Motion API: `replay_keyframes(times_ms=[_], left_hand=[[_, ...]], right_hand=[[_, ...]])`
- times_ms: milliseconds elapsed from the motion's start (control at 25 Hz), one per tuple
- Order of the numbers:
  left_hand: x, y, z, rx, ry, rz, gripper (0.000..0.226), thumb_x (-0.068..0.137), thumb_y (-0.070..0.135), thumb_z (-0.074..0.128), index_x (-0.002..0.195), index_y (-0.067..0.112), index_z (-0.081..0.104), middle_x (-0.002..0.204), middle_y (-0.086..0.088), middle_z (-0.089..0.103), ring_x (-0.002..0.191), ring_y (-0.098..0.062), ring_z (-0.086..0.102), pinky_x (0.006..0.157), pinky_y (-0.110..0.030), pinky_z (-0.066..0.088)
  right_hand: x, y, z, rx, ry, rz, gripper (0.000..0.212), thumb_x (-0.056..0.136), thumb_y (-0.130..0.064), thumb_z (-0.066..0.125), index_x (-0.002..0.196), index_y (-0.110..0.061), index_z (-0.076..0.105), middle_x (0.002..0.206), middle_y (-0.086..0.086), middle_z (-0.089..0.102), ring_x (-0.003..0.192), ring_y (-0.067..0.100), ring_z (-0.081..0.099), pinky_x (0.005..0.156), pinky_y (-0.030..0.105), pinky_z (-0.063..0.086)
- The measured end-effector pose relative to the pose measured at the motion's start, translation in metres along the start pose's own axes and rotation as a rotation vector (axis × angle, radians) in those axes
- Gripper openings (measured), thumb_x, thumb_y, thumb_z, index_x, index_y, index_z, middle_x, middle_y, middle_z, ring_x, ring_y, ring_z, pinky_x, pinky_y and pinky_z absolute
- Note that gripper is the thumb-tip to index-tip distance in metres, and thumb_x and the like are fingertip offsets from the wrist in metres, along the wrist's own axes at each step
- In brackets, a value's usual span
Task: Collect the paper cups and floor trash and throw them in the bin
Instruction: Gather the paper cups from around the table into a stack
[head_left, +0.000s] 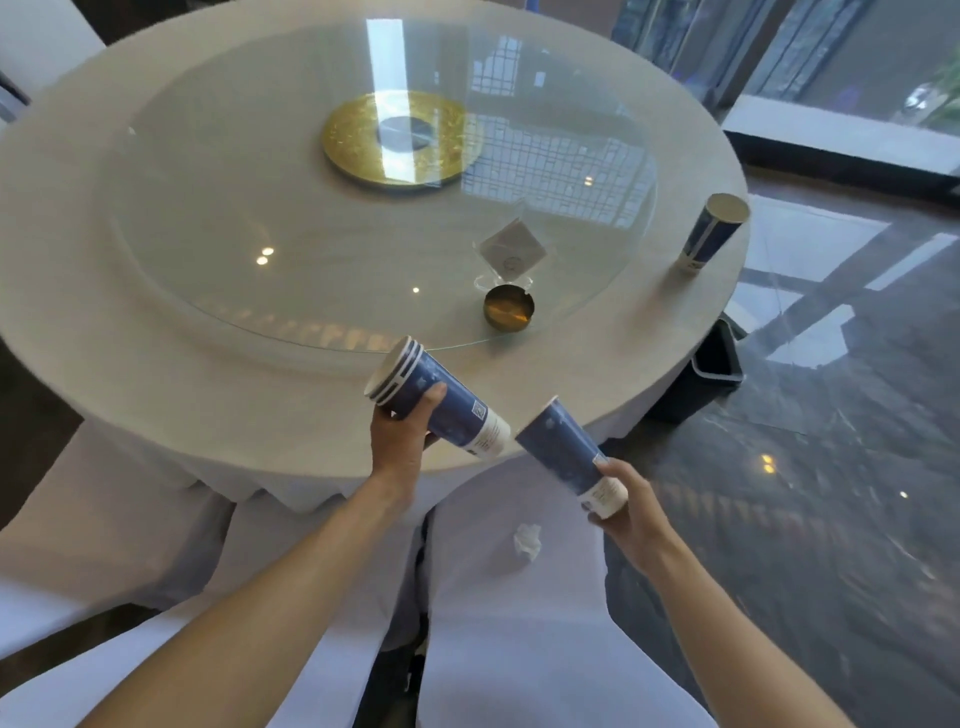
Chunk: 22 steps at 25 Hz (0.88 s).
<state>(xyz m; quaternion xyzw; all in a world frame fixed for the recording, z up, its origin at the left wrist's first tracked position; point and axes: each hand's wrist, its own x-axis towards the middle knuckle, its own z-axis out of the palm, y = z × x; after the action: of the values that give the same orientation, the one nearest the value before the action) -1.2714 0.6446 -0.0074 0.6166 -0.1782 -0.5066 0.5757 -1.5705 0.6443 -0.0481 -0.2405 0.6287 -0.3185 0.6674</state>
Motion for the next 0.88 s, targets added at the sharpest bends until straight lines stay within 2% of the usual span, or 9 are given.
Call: replay_keyframes(times_ms=[120, 240, 320, 400, 560, 640, 720, 800, 880], left_hand=[[0.001, -0.014, 0.021, -0.04, -0.061, -0.027, 0.066, 0.084, 0.021, 0.084, 0.143, 0.015, 0.055, 0.13, -0.012, 0.071, 0.116, -0.027, 0.072, 0.074, -0.03, 0.065], [0.0, -0.024, 0.034, -0.075, -0.094, -0.088, 0.093, 0.064, 0.043, 0.09, 0.143, 0.013, 0.052, 0.133, -0.015, 0.069, 0.117, -0.031, 0.072, 0.082, -0.04, 0.066], [0.0, -0.026, 0.037, -0.074, -0.106, -0.1, 0.1, 0.058, 0.048, 0.09, 0.144, 0.013, 0.052, 0.134, -0.017, 0.069, 0.117, -0.033, 0.072, 0.085, -0.043, 0.065], [0.0, -0.027, 0.039, -0.061, -0.129, -0.101, 0.099, 0.059, 0.046, 0.09, 0.144, 0.014, 0.052, 0.133, -0.017, 0.069, 0.117, -0.033, 0.072, 0.087, -0.045, 0.065], [-0.007, -0.041, 0.045, 0.038, -0.215, -0.103, 0.083, 0.064, 0.04, 0.09, 0.136, 0.013, 0.06, 0.124, -0.013, 0.076, 0.113, -0.035, 0.074, 0.09, -0.051, 0.064], [-0.014, -0.055, 0.046, 0.147, -0.272, -0.137, 0.078, 0.062, 0.043, 0.091, 0.13, 0.015, 0.066, 0.121, -0.008, 0.078, 0.117, -0.034, 0.072, 0.097, -0.055, 0.06], [-0.023, -0.069, 0.045, 0.225, -0.326, -0.178, 0.076, 0.06, 0.047, 0.091, 0.128, 0.021, 0.067, 0.12, -0.002, 0.079, 0.119, -0.03, 0.071, 0.098, -0.052, 0.057], [-0.028, -0.081, 0.044, 0.212, -0.354, -0.22, 0.075, 0.065, 0.043, 0.092, 0.132, 0.022, 0.065, 0.123, -0.001, 0.078, 0.121, -0.029, 0.07, 0.096, -0.047, 0.059], [-0.028, -0.091, 0.044, 0.18, -0.367, -0.225, 0.074, 0.071, 0.034, 0.094, 0.136, 0.019, 0.062, 0.126, -0.004, 0.077, 0.121, -0.028, 0.071, 0.092, -0.044, 0.063]], right_hand=[[-0.015, 0.017, -0.017, 0.096, -0.072, 0.04, 0.049, 0.069, -0.033, 0.074, 0.112, -0.011, 0.064, 0.1, 0.018, 0.063, 0.076, 0.027, 0.057, 0.063, 0.034, 0.044], [-0.024, 0.024, -0.026, 0.154, -0.103, 0.058, 0.044, 0.067, -0.027, 0.071, 0.108, -0.012, 0.064, 0.096, 0.015, 0.067, 0.076, 0.028, 0.059, 0.065, 0.035, 0.045], [-0.027, 0.027, -0.032, 0.184, -0.109, 0.071, 0.043, 0.068, -0.026, 0.07, 0.108, -0.011, 0.064, 0.094, 0.015, 0.068, 0.076, 0.028, 0.06, 0.066, 0.035, 0.045], [-0.029, 0.033, -0.036, 0.194, -0.132, 0.094, 0.042, 0.069, -0.025, 0.071, 0.109, -0.012, 0.063, 0.096, 0.016, 0.067, 0.076, 0.029, 0.06, 0.067, 0.035, 0.044], [-0.028, 0.043, -0.033, 0.194, -0.188, 0.127, 0.041, 0.067, -0.027, 0.076, 0.105, -0.014, 0.066, 0.099, 0.016, 0.067, 0.08, 0.028, 0.061, 0.071, 0.037, 0.046], [-0.026, 0.046, -0.024, 0.235, -0.214, 0.117, 0.04, 0.071, -0.028, 0.078, 0.108, -0.013, 0.07, 0.105, 0.016, 0.069, 0.088, 0.029, 0.064, 0.08, 0.04, 0.051], [-0.025, 0.05, -0.012, 0.292, -0.237, 0.103, 0.029, 0.083, -0.025, 0.073, 0.109, -0.012, 0.072, 0.109, 0.015, 0.07, 0.101, 0.029, 0.065, 0.097, 0.047, 0.054], [-0.021, 0.055, -0.002, 0.339, -0.224, 0.125, 0.023, 0.091, -0.022, 0.068, 0.109, -0.009, 0.074, 0.109, 0.015, 0.072, 0.11, 0.032, 0.063, 0.111, 0.054, 0.047], [-0.016, 0.062, 0.003, 0.358, -0.216, 0.162, 0.024, 0.093, -0.021, 0.067, 0.11, -0.008, 0.076, 0.112, 0.016, 0.072, 0.116, 0.034, 0.062, 0.115, 0.058, 0.042]])
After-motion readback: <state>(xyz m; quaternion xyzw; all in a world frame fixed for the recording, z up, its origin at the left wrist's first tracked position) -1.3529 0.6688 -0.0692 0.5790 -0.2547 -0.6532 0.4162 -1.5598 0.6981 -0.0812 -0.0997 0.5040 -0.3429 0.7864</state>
